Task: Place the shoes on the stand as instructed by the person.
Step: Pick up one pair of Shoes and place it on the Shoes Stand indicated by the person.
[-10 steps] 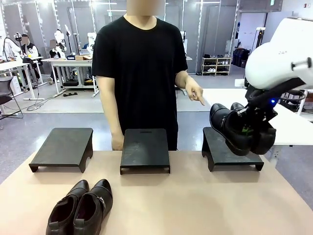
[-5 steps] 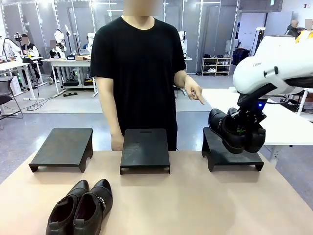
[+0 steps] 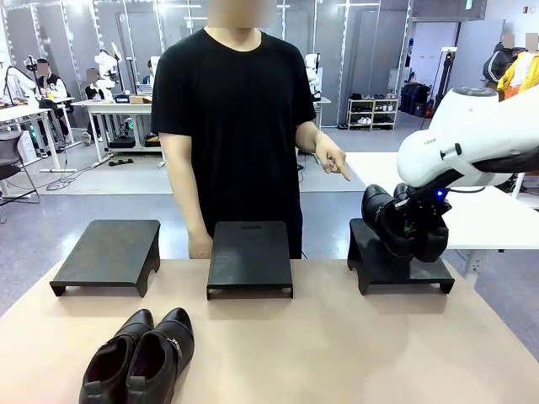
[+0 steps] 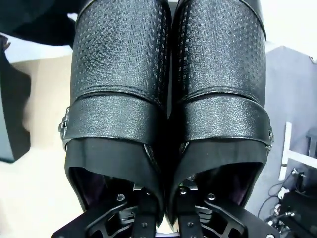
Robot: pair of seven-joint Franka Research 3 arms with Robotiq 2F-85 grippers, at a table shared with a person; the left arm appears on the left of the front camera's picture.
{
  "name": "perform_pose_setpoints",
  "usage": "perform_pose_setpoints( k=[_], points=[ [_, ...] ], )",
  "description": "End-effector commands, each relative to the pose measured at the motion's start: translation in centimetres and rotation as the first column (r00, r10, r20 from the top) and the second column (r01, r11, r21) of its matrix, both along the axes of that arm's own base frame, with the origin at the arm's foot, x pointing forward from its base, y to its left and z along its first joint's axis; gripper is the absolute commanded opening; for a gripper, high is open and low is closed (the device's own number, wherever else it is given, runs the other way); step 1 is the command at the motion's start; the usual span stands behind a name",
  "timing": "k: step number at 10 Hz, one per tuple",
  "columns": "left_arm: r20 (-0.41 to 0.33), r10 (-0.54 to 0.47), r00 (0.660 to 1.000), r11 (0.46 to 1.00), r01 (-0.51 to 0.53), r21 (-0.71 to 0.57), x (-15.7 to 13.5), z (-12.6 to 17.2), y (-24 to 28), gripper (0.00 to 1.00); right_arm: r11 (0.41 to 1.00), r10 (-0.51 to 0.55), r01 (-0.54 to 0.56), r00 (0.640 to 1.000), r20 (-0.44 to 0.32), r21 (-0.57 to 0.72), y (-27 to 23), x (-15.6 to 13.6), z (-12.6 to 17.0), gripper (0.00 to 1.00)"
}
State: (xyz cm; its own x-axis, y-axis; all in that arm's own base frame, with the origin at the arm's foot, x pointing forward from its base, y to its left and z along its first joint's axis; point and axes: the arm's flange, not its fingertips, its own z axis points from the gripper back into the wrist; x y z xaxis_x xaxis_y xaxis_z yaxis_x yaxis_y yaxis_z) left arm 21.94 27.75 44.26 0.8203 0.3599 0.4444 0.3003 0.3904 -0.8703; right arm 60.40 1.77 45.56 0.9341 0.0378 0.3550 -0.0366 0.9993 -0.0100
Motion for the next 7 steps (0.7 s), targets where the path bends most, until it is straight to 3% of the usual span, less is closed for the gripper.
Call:
perform_pose_setpoints(
  k=[1,7],
  points=[
    [0.025,-0.008,1.0,1.0,0.008,-0.006,-0.1,-0.1,0.1,1.0,0.998,-0.053,0.053,0.998,0.042,-0.013,1.1,1.3,-0.5,0.09],
    [0.025,-0.008,1.0,1.0,0.008,-0.006,-0.1,-0.1,0.1,1.0,0.997,-0.076,0.077,0.996,0.038,-0.017,2.3,1.9,-3.6,0.09]
  ],
)
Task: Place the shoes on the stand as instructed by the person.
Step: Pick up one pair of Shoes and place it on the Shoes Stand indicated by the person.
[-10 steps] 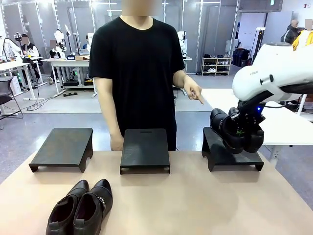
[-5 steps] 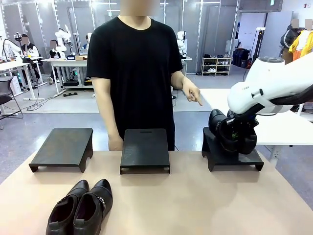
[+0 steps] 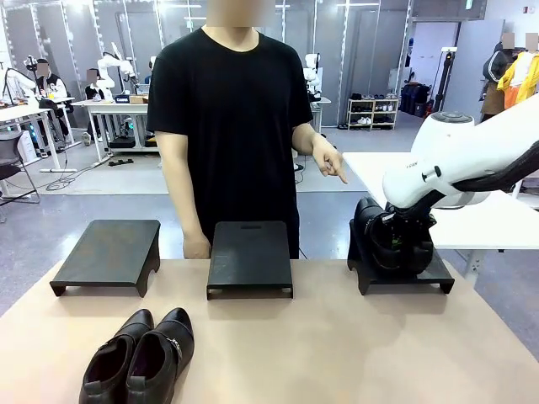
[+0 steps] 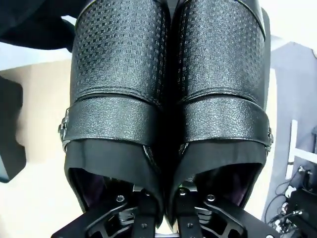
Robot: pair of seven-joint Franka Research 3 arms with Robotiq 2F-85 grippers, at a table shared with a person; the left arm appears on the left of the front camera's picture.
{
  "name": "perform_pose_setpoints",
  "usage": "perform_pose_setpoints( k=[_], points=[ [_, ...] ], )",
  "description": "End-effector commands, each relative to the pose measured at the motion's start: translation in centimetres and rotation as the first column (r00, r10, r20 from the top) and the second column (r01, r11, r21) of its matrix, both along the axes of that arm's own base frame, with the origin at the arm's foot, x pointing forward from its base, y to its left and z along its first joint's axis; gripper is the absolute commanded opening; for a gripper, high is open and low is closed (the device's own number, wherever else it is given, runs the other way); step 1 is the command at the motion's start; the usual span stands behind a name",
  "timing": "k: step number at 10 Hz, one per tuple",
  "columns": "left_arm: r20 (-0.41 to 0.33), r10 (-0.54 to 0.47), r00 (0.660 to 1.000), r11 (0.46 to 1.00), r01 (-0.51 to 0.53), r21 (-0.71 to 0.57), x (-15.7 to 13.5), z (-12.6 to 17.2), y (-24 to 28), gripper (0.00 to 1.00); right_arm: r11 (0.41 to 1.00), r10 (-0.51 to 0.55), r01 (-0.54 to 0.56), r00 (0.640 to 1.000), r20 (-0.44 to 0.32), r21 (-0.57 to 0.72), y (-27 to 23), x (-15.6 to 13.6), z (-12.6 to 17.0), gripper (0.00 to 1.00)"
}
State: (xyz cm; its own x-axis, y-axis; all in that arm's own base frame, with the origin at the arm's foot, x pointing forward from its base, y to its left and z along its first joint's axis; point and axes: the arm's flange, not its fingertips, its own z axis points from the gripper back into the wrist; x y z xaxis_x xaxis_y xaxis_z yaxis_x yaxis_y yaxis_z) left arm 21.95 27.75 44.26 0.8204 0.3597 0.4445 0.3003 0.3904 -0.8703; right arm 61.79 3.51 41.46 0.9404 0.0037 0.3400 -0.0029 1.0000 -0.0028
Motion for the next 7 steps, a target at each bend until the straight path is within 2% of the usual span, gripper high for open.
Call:
perform_pose_setpoints(
  k=[1,7],
  points=[
    [0.025,-0.008,1.0,1.0,0.008,-0.006,-0.1,-0.1,0.1,1.0,0.998,-0.049,0.05,0.997,0.063,-0.026,0.4,0.9,0.1,0.09],
    [0.025,-0.008,1.0,1.0,0.008,-0.006,-0.1,-0.1,0.1,1.0,0.998,-0.06,0.06,0.996,0.068,0.001,0.2,1.7,-1.4,0.09]
  ],
)
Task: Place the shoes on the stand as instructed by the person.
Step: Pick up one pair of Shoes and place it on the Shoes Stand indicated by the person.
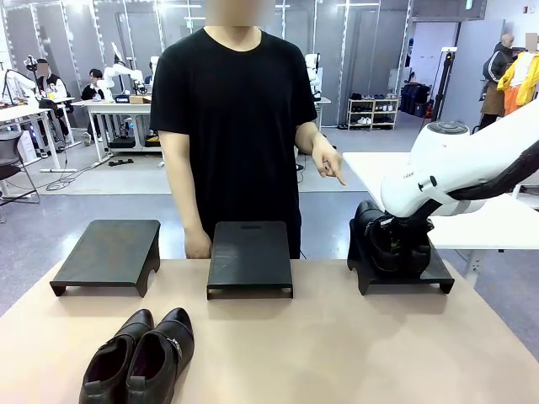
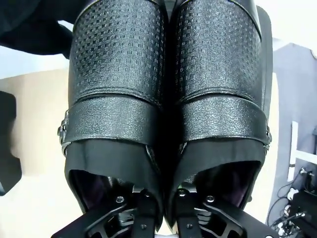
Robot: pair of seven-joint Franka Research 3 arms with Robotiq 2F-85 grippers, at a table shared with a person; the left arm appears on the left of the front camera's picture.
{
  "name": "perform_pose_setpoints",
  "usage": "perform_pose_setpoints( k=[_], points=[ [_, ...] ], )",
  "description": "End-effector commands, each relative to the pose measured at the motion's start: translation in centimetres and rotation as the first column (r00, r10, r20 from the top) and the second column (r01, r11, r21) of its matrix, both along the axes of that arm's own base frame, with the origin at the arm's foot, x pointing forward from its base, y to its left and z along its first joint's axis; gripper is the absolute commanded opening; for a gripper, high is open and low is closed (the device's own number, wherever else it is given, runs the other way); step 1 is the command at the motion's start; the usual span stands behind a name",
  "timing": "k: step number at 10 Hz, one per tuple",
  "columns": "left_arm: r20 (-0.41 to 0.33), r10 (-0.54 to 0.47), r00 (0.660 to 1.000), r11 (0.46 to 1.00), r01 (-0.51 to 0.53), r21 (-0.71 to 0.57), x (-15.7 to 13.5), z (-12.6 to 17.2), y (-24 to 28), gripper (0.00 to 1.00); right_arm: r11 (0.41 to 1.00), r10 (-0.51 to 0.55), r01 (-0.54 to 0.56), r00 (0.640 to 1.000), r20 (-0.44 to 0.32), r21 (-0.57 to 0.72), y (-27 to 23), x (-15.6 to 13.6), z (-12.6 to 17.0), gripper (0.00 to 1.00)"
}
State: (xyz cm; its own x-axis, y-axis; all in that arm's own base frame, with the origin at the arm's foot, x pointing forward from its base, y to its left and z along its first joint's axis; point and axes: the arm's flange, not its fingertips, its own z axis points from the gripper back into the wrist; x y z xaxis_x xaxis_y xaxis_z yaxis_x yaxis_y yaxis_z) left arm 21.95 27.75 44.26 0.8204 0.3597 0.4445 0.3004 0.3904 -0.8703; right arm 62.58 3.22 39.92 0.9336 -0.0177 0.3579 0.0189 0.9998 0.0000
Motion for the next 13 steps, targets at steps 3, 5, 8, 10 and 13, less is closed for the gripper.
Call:
perform_pose_setpoints(
  k=[3,5,8,10,13],
  points=[
    [0.025,-0.008,1.0,1.0,0.008,-0.006,-0.1,-0.1,0.1,1.0,0.999,-0.043,0.043,0.998,0.049,-0.001,0.2,0.6,0.1,0.67],
    [0.025,-0.008,1.0,1.0,0.008,-0.006,-0.1,-0.1,0.1,1.0,0.999,-0.051,0.051,0.997,0.054,0.0,0.2,0.1,0.5,1.0],
    [0.025,-0.008,1.0,1.0,0.008,-0.006,-0.1,-0.1,0.1,1.0,0.998,-0.069,0.069,0.995,0.066,0.009,0.2,-1.2,1.1,0.93],
    [0.025,-0.008,1.0,1.0,0.008,-0.006,-0.1,-0.1,0.1,1.0,0.997,-0.072,0.07,0.994,0.082,0.021,0.4,-1.8,1.5,1.0],
    [0.025,-0.008,1.0,1.0,0.008,-0.006,-0.1,-0.1,0.1,1.0,0.999,-0.035,0.035,0.998,0.044,0.016,-0.3,-0.3,1.4,1.0]
  ],
)
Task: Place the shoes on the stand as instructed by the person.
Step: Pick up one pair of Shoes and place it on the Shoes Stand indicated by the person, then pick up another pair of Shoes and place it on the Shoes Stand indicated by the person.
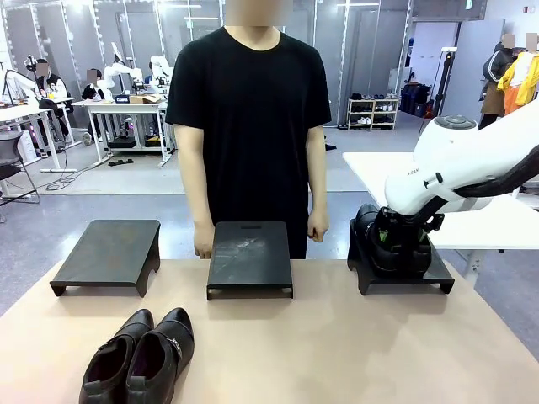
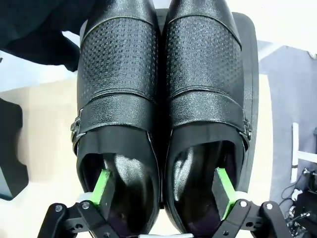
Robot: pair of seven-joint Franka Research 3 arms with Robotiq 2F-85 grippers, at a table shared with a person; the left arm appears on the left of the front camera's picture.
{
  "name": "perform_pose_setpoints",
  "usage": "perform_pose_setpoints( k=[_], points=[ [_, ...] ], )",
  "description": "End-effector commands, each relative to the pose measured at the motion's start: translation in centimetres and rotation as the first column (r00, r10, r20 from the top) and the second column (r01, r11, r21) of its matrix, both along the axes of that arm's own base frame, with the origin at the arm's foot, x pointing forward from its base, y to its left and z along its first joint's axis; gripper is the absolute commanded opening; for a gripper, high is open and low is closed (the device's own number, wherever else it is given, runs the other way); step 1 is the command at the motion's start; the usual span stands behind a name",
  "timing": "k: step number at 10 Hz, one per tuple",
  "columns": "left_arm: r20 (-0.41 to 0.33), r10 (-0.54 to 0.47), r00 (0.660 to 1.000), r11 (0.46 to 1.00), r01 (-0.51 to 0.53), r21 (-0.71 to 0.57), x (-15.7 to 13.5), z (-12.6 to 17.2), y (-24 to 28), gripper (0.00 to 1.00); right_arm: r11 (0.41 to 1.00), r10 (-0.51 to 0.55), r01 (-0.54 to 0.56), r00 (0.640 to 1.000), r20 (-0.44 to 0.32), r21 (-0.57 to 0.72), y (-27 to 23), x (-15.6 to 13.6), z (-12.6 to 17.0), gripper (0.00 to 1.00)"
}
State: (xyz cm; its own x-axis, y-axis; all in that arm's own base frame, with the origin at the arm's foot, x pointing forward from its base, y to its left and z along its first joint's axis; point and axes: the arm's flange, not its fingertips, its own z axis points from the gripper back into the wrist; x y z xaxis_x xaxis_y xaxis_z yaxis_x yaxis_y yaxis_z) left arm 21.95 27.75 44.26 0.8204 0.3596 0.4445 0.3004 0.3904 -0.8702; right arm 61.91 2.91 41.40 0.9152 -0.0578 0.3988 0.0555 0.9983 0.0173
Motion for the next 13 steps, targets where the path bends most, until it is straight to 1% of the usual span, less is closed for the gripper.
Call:
perform_pose_setpoints(
  k=[1,7,8,9,11,13],
  points=[
    [0.025,-0.008,1.0,1.0,0.008,-0.006,-0.1,-0.1,0.1,1.0,1.0,0.002,-0.002,1.0,-0.001,-0.001,0.0,0.4,-0.1,1.0],
    [0.025,-0.008,1.0,1.0,0.008,-0.006,-0.1,-0.1,0.1,1.0,1.0,0.002,-0.002,1.0,-0.001,-0.001,0.0,0.4,-0.1,1.0],
    [0.025,-0.008,1.0,1.0,0.008,-0.006,-0.1,-0.1,0.1,1.0,1.0,0.0,0.0,1.0,-0.002,0.0,0.0,0.0,-0.1,1.0],
    [0.025,-0.008,1.0,1.0,0.008,-0.006,-0.1,-0.1,0.1,1.0,1.0,0.022,-0.022,1.0,0.006,0.003,-0.1,-1.7,2.3,1.0],
    [0.025,-0.008,1.0,1.0,0.008,-0.006,-0.1,-0.1,0.1,1.0,0.996,0.06,-0.057,0.997,-0.045,0.062,-0.8,-5.5,7.0,1.0],
    [0.025,-0.008,1.0,1.0,0.008,-0.006,-0.1,-0.1,0.1,1.0,0.987,0.086,-0.074,0.993,-0.077,0.143,-1.8,-8.3,9.8,1.0]
  ],
)
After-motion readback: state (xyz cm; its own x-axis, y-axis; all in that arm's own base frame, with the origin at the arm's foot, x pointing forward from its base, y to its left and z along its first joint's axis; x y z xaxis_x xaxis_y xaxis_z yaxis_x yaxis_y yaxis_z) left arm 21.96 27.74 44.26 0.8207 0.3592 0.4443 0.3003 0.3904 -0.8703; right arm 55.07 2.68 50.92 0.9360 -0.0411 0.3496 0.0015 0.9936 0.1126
